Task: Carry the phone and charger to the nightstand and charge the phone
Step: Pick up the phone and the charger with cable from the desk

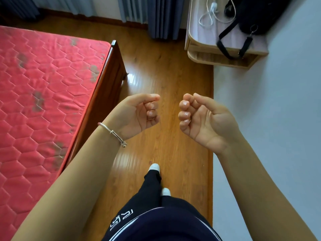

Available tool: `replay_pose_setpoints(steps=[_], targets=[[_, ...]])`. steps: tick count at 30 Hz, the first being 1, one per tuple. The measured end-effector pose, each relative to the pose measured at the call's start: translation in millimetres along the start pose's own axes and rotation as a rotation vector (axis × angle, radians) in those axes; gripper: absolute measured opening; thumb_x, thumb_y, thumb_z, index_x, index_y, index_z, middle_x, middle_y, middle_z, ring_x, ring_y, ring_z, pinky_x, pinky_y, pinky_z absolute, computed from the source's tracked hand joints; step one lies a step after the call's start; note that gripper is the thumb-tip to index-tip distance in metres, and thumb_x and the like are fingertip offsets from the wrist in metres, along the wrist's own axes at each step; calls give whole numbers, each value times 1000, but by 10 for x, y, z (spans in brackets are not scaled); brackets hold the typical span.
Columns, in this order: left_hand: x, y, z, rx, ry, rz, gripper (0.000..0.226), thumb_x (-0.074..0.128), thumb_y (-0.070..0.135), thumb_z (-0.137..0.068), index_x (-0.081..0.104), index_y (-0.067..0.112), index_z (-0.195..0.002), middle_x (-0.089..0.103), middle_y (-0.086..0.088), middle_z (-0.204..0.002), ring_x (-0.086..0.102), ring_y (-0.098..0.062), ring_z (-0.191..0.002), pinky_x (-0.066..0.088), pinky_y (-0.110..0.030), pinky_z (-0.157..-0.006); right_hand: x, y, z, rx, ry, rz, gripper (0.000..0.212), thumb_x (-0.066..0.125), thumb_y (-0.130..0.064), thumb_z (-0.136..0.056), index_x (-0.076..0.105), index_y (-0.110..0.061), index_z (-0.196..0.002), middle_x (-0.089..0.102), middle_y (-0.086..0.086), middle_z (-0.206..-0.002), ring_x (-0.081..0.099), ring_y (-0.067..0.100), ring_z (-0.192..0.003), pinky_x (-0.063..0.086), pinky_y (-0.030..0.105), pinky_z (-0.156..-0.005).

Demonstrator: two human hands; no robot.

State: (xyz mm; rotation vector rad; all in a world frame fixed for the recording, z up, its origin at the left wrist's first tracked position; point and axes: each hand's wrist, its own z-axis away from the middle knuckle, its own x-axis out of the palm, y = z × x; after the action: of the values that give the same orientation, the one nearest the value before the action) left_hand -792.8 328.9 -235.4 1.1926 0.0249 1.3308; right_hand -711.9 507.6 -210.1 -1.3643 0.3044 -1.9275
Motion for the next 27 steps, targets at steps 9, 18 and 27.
replay_pose_setpoints(steps=[9,18,27], targets=[[-132,551,-495,-17,-3,19,5,57,18,-81,55,17,-76,40,7,-58,38,-6,-46,50,-23,-63,149,-421,-655,-5,-14,-18,17,52,-28,-82,64,-16,-85,57,-2,-74,53,9,-62,47,19,-55],[-96,895,-1096,12,11,29,8,60,19,-78,53,17,-77,41,7,-56,39,-6,-46,51,-25,-61,-30,-942,-1150,27,-22,-16,17,52,-27,-83,65,-16,-84,57,-1,-74,53,9,-62,47,19,-56],[12,1167,-1644,26,13,6,10,61,20,-76,52,17,-77,40,7,-57,38,-6,-47,50,-24,-62,-251,-1404,-1570,52,-21,-4,18,53,-27,-83,66,-15,-85,58,0,-75,54,10,-63,48,20,-57]])
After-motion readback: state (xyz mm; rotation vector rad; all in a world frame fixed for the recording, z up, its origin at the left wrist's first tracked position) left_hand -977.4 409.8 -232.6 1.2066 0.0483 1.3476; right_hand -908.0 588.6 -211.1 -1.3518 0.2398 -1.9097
